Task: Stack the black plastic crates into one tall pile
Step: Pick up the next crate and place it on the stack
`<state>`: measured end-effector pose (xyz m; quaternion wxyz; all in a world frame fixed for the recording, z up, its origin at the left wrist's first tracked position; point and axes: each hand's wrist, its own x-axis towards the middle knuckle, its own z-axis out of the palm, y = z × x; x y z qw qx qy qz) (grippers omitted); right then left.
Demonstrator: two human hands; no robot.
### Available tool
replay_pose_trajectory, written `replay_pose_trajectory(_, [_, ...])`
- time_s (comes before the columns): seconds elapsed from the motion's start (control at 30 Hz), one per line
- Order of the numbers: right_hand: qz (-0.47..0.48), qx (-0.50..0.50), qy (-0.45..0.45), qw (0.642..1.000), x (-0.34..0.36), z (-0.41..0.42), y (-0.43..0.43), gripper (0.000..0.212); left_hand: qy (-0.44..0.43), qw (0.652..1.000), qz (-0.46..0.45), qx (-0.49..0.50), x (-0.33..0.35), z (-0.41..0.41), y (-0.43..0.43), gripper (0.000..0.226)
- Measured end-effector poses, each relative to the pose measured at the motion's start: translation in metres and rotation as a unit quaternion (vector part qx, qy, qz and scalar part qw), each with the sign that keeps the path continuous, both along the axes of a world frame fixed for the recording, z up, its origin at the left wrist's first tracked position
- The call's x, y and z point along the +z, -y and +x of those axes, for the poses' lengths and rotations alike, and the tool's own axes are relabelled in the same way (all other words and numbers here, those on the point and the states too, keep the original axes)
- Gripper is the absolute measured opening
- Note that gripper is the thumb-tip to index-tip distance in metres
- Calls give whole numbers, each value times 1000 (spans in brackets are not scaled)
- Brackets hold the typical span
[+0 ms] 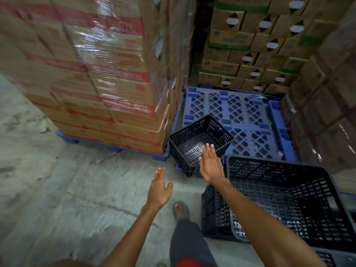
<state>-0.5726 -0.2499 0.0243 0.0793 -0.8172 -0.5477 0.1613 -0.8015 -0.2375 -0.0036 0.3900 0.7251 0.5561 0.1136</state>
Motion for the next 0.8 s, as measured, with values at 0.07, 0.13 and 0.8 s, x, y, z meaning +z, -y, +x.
replay_pose_trajectory(0.07, [-12, -10, -2, 1000, -9, 17, -27, 59, -4, 1000, -19, 2, -7, 6, -18, 68])
replay_pose_trajectory(0.13, [-24, -20, -1, 1000, -19, 35, -56, 60, -7, 999, -35, 6, -13, 14, -39, 69])
replay_pose_trajectory(0.8, [-196, 20, 20, 980, -323, 382, -388, 76, -167, 896, -277, 305, -281, 250, -347, 82])
